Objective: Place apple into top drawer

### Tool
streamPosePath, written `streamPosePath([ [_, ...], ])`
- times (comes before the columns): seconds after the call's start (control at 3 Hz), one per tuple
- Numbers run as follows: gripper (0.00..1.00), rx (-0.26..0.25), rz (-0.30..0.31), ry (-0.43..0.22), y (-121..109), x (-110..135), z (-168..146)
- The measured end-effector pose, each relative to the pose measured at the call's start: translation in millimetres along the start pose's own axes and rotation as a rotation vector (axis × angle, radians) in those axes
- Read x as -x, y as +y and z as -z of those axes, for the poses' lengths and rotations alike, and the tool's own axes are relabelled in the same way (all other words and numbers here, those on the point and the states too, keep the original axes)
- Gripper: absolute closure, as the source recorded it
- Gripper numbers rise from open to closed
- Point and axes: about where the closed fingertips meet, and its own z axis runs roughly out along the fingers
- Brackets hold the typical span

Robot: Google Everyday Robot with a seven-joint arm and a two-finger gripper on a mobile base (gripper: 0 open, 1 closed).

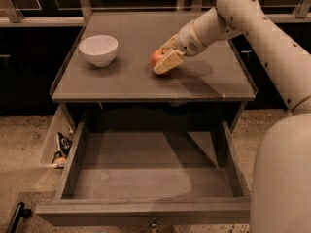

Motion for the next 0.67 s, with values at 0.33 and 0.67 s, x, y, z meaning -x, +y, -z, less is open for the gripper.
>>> streamPosePath([
  [0.33, 0.65, 0.000, 0.000, 0.000, 0.0, 0.0, 0.0],
  [0.67, 0.88, 0.000, 0.000, 0.000, 0.0, 0.0, 0.0],
])
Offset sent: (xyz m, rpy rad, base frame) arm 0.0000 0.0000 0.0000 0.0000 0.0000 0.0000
